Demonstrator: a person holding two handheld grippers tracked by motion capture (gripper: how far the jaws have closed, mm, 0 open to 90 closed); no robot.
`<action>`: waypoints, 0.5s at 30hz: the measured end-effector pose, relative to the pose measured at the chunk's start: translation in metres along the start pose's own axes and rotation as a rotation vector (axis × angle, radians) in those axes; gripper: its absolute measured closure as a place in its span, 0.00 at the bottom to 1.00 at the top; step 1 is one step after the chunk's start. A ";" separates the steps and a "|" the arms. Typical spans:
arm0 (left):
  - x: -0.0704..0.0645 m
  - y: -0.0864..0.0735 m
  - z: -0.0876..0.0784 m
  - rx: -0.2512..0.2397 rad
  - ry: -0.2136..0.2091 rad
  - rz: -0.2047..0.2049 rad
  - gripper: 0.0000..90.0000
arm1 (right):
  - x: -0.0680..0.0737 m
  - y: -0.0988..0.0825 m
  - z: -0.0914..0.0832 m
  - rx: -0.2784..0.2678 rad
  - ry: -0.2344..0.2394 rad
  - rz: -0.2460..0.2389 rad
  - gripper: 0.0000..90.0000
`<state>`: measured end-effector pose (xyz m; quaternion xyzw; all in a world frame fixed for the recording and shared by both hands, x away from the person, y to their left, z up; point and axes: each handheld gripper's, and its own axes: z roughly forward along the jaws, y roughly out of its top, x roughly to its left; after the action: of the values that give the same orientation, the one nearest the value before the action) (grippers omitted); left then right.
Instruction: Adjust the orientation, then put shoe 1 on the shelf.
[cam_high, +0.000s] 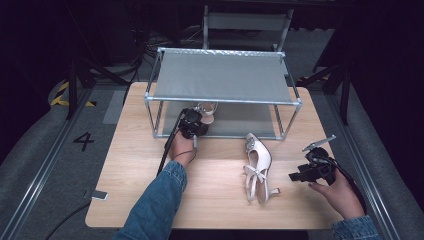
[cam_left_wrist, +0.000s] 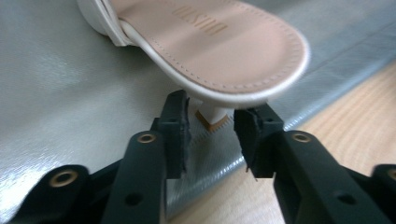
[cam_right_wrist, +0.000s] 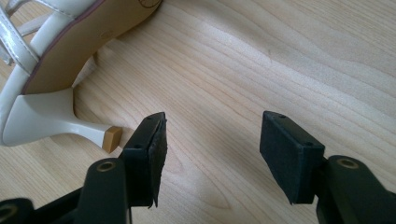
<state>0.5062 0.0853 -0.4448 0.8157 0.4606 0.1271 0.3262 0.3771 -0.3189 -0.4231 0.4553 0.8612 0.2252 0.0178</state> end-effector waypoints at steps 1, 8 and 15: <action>0.001 -0.001 -0.006 -0.011 0.003 0.019 0.68 | 0.000 0.000 0.000 0.000 -0.002 -0.002 0.46; -0.006 -0.009 -0.043 -0.041 -0.008 0.065 0.64 | 0.004 -0.001 0.000 -0.001 0.004 0.000 0.46; -0.021 -0.020 -0.078 -0.041 -0.035 0.115 0.59 | 0.012 0.004 -0.005 -0.023 0.006 -0.009 0.47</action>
<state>0.4422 0.1072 -0.3972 0.8360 0.4044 0.1408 0.3432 0.3717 -0.3097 -0.4149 0.4505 0.8606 0.2365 0.0213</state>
